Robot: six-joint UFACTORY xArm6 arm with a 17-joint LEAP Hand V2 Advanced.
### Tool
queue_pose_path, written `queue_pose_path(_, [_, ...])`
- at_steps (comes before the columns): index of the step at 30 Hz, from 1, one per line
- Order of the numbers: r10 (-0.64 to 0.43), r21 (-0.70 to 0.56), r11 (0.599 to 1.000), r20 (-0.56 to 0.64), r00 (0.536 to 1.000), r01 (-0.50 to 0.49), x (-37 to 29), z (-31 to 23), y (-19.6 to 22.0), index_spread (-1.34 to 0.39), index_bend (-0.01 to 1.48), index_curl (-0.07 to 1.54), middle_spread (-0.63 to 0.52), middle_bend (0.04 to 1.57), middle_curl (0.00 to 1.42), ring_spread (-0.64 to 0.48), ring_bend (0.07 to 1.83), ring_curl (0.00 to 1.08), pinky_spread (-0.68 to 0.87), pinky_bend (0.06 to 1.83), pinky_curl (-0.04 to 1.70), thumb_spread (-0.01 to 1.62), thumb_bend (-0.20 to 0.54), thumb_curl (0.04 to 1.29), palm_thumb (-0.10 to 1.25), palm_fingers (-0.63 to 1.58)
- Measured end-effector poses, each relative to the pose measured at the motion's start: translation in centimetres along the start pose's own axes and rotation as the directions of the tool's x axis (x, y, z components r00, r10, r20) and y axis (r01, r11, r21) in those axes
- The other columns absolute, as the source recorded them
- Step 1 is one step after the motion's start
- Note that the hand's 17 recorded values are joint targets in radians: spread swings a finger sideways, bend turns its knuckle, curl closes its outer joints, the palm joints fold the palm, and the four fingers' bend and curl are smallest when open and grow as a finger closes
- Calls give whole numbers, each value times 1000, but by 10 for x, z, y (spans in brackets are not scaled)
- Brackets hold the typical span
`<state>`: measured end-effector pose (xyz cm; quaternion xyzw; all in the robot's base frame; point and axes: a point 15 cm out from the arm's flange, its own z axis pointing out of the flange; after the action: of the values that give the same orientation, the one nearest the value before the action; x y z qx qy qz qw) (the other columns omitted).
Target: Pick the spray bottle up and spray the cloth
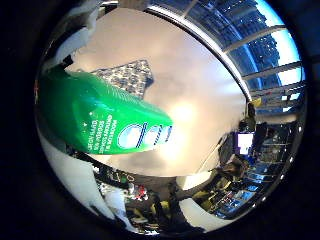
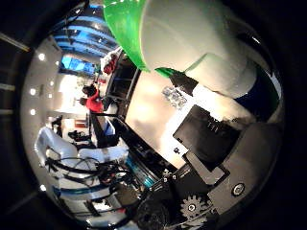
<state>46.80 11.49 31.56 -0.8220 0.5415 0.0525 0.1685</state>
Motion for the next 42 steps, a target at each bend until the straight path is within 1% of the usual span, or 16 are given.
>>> queue_pose_path(4, [11,59,998,172,985,-21,-59,-2,-24,-347,925,1167,-157,1331,914,-261,1318,948,-80,1033,1607,1047,-13,595,1122,1072])
queue_pose_path(8, [22,82,995,330,944,-52,-104,8,-41,-348,925,1167,-156,1332,913,-264,1317,947,-79,1032,1607,1047,-13,595,1122,1072])
queue_pose_path(11, [-10,117,992,436,900,-46,-136,15,-55,-348,925,1167,-156,1332,912,-266,1317,947,-78,1032,1607,1047,-13,595,1122,1072])
queue_pose_path(15, [-76,195,980,538,840,-36,-166,26,-75,-348,924,1167,-155,1333,911,-267,1317,947,-77,1032,1607,1046,-11,598,1126,1072])
queue_pose_path(18, [-110,256,965,600,792,-61,-184,31,-92,-348,924,1167,-155,1333,911,-268,1317,947,-76,1032,1607,1045,-12,601,1128,1072])
queue_pose_path(21, [-150,332,939,626,766,-88,-192,37,-108,-348,923,1167,-155,1332,910,-266,1321,945,-76,1031,1607,1045,-12,604,1128,1076])
queue_pose_path(23, [-168,380,918,629,759,-111,-195,42,-120,-348,922,1167,-155,1331,909,-265,1322,942,-75,1031,1604,1045,-12,605,1128,1077])
queue_pose_path(27, [-155,402,901,647,747,-162,-192,62,-132,-348,919,1168,-154,1333,905,-262,1324,936,-82,1032,1594,1046,-13,607,1126,1079])
queue_pose_path(30, [-143,394,902,662,736,-179,-193,81,-136,-348,918,1168,-153,1335,902,-261,1326,934,-86,1033,1590,1049,-12,608,1125,1079])
queue_pose_path(34, [-130,379,907,666,734,-183,-189,103,-146,-349,917,1169,-152,1340,898,-260,1327,930,-93,1033,1585,1058,-12,608,1122,1080])
queue_pose_path(42, [-94,355,914,657,748,-197,-156,153,-171,-349,907,1168,-150,1346,890,-255,1330,927,-103,1037,1574,1068,-14,602,1101,1080])
